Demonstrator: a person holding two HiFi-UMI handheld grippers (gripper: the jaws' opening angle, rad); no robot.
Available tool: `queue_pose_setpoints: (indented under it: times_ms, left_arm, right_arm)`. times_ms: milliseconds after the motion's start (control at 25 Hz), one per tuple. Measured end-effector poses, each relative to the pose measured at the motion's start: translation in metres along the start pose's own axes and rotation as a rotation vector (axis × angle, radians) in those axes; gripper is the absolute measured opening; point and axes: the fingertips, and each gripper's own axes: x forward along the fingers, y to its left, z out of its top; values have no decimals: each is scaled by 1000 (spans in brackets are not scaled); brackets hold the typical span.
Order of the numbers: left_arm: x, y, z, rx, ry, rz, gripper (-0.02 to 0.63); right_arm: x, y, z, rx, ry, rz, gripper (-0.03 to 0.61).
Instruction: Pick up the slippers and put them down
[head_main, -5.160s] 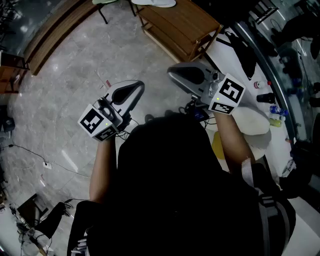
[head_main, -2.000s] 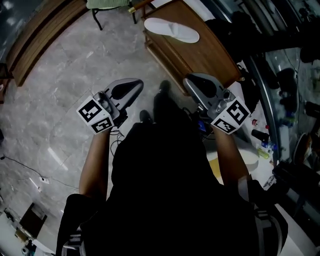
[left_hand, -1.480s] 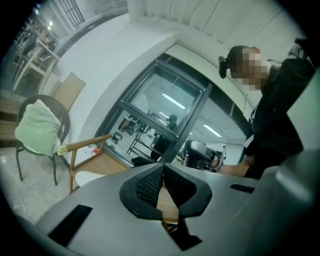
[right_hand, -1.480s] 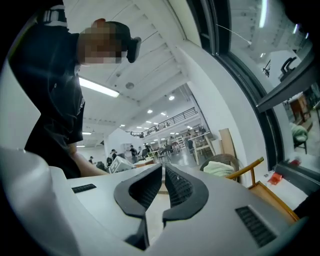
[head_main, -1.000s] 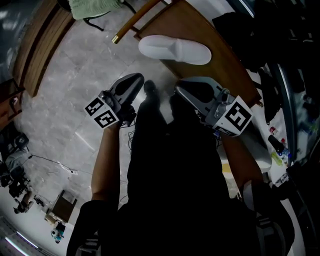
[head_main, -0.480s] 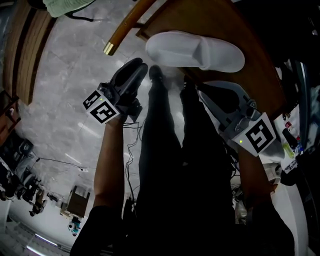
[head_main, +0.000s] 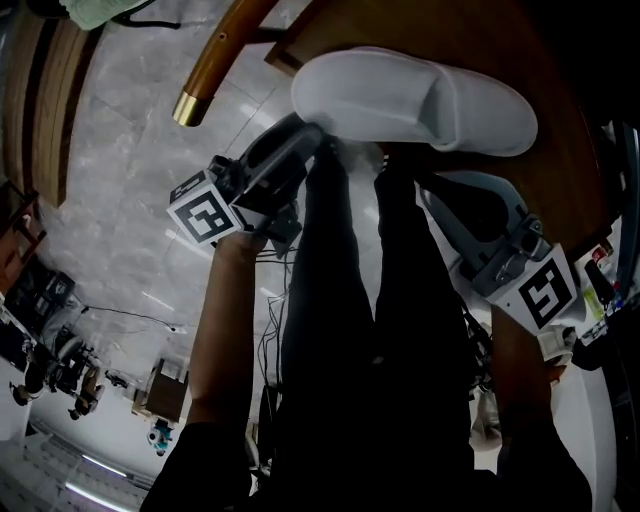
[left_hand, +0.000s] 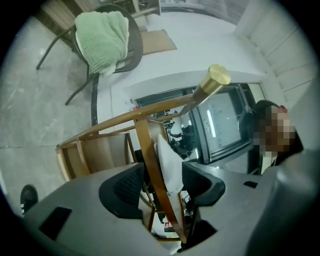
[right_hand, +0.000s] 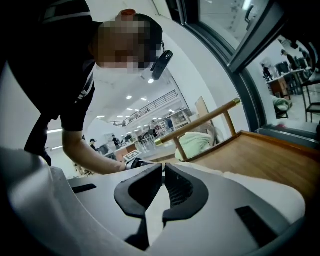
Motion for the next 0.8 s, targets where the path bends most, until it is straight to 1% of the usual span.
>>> queue_pose_setpoints:
  times_ms: [160,200,320,400,440,600,720,800]
  left_arm:
    - [2,-3,1,-22,2,-12,241]
    - [3,-2,0,-25,2,-11,229]
    - [4,-3,3,-23,-13,-14,130]
    - [4,-3,3,-16,-19,-22,96]
    - [3,-3,3,-15,-20,-32,69]
    - [8,-7,6,-40,-37,-44,47]
    - [2,-3,5,-13,-43,-53,38]
    - [3,-7,7,-18,-58,-51,35]
  right_arm:
    - [-2,-1,2,0,-13,-9,32]
    - [-2,-1,2,-1,-14,-10,32]
    - [-3,0,-1,0,-11,-10,32]
    - [-3,1,-3,1,-5,-8,32]
    - [-4,1,-5,1,0,-9,32]
    - [-5,1,-7,6,4,-10,32]
    - [-5,0,-7,5,2,-13,32]
    - [-5,0,-7,1,2,-14,32]
